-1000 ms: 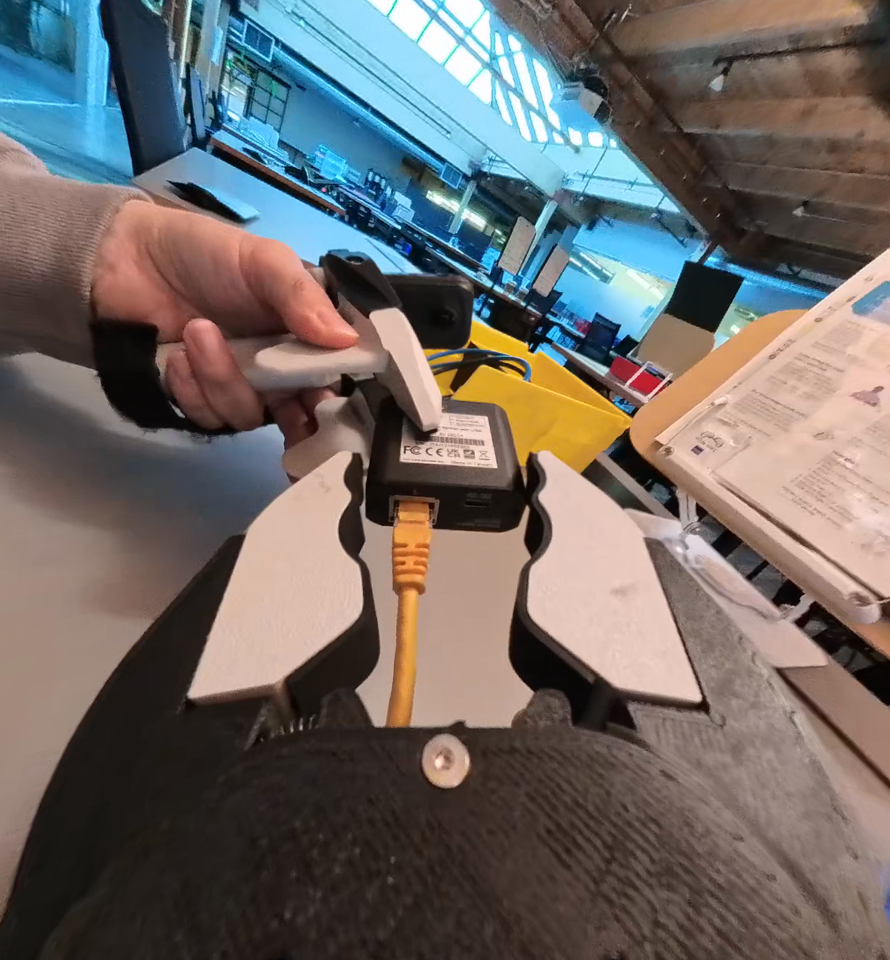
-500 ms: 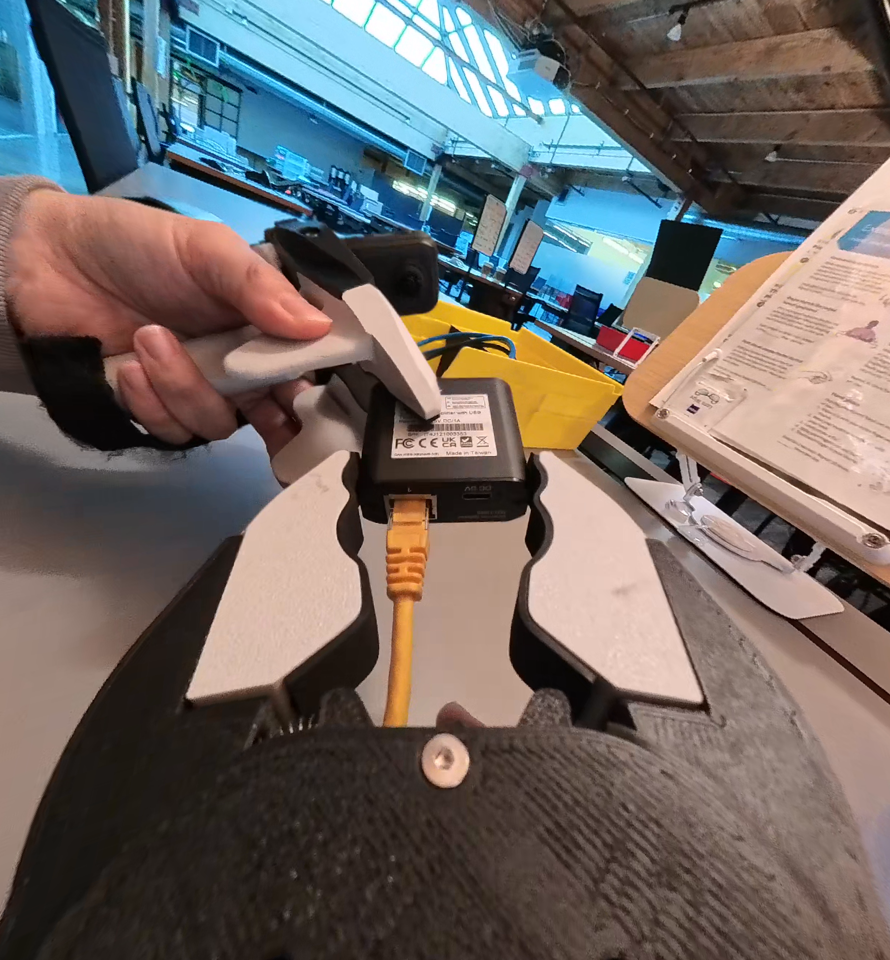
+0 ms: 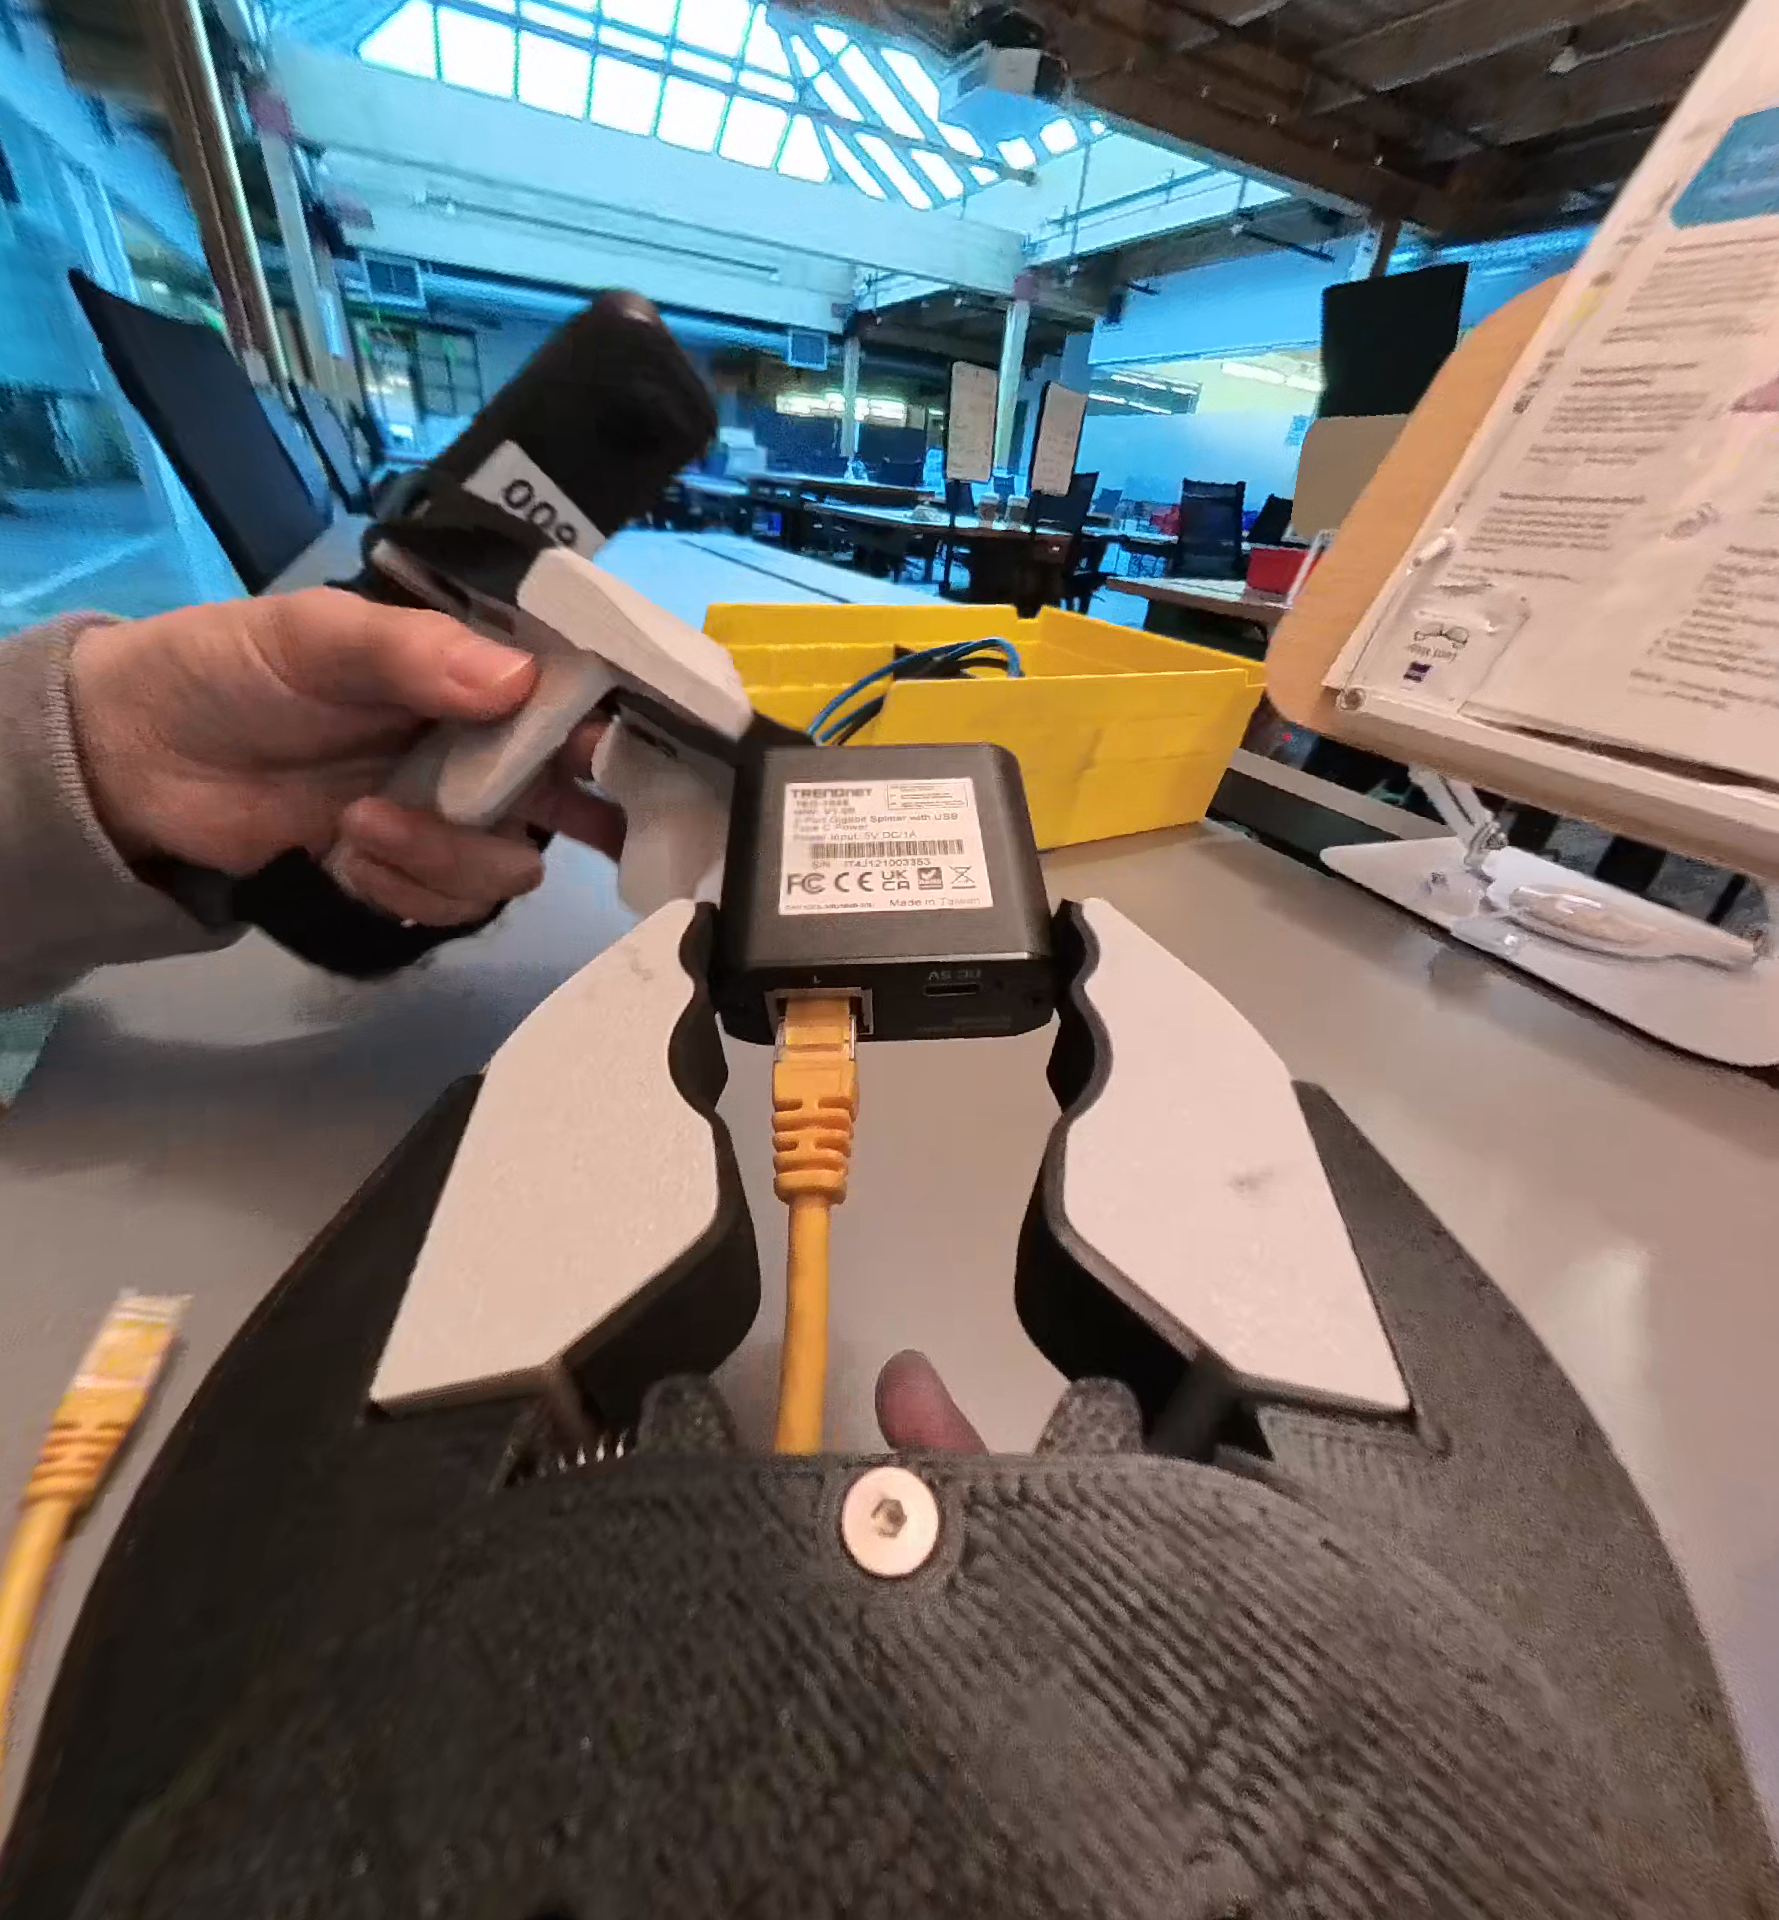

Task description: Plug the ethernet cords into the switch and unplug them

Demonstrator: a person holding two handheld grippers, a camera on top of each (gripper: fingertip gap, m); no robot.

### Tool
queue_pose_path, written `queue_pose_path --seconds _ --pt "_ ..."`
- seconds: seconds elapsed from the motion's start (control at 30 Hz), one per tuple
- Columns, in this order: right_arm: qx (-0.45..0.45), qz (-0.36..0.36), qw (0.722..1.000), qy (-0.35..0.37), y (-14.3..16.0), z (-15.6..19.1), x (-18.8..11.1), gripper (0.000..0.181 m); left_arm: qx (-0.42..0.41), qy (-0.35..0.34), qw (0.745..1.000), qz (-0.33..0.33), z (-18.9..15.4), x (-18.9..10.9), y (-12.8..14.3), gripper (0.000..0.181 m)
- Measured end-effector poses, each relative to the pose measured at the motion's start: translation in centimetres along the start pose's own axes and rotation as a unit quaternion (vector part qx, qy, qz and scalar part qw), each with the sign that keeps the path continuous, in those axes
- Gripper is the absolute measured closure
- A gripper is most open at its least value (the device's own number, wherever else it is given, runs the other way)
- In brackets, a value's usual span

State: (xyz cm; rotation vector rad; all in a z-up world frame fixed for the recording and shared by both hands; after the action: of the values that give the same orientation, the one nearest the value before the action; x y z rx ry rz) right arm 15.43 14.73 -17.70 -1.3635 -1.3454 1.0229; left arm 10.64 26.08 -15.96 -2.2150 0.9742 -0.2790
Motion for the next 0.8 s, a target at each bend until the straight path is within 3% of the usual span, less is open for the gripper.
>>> queue_pose_path --seconds 0.13,0.2,0.27,0.37,0.43,0.57,0.7,0.8 --pt "0.029 -0.01 0.999 -0.013 0.0 -0.6 -0.2 0.119 0.148 -0.158 0.976 -0.02 1.9 -5.1 -3.4 0.144" --pt "0.04 -0.014 0.999 -0.024 0.0 -0.6 -0.3 0.119 0.185 -0.268 0.945 -0.017 3.7 -8.4 -5.2 0.14" --pt "0.044 -0.021 0.999 -0.021 -0.1 -0.8 -0.4 0.119 0.225 -0.334 0.915 -0.012 5.3 -10.8 -7.4 0.149" --pt "0.045 -0.021 0.999 -0.021 -0.1 -0.8 -0.4 0.119 0.233 -0.435 0.866 0.076 9.7 -13.1 -10.5 0.151" --pt "0.042 -0.016 0.999 -0.029 0.0 -0.6 -0.3 0.119 0.196 -0.447 0.866 0.106 12.3 -13.2 -12.4 0.15" --pt "0.04 -0.015 0.999 -0.032 0.0 -0.6 -0.3 0.119 0.067 -0.448 0.886 0.097 16.6 -12.2 -14.8 0.148" --pt "0.043 -0.018 0.998 -0.031 0.0 -0.6 -0.3 0.12 -0.025 -0.426 0.896 0.121 19.3 -10.7 -14.2 0.148" --pt "0.043 -0.019 0.998 -0.035 -0.1 -0.6 -0.4 0.12 -0.018 -0.418 0.901 0.117 19.4 -10.3 -14.3 0.17"
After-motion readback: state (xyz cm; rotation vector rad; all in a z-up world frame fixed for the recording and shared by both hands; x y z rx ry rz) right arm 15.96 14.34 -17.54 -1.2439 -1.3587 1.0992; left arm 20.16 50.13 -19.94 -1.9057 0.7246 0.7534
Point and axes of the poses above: each gripper's, where its closed fingertips meet, x out along the fingers, y out of its underside, z = x × y across the jaws, the point moved 5 cm from there along -x, back along the fingers, and after that the axes turned 8 degrees about -x, right-handed, at the moved point
